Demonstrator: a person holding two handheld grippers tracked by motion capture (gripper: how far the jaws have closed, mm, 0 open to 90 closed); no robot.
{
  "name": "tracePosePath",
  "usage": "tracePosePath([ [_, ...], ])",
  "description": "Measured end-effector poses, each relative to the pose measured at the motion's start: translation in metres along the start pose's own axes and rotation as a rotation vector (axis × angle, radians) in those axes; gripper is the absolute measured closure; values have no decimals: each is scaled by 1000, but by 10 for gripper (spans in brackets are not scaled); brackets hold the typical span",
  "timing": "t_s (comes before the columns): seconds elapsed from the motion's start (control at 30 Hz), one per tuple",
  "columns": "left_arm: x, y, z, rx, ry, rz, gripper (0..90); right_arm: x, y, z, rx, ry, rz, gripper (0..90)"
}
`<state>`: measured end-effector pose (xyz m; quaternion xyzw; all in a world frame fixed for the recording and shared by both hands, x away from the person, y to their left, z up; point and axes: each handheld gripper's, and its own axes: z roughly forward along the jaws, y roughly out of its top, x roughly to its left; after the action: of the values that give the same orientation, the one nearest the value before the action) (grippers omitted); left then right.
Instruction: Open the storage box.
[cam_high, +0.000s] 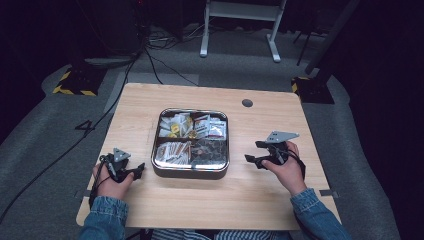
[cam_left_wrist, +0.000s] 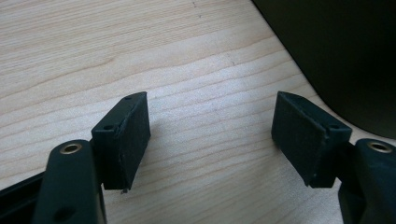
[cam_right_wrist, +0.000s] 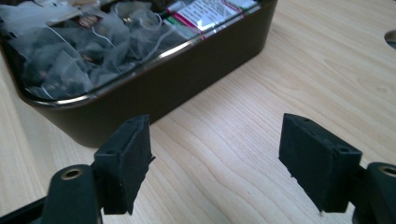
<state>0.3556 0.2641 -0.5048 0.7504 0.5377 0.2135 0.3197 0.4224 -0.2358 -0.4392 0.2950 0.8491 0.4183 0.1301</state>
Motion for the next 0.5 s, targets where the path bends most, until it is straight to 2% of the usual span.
tracePosePath([
  [0.17, -1, 0, 0, 0, 6, -4, 286, 7, 11, -3, -20, 26, -3, 265],
  [0.5, -1, 0, 0, -1, 4, -5, 285, 18, 28, -1, -23, 57, -23, 271],
])
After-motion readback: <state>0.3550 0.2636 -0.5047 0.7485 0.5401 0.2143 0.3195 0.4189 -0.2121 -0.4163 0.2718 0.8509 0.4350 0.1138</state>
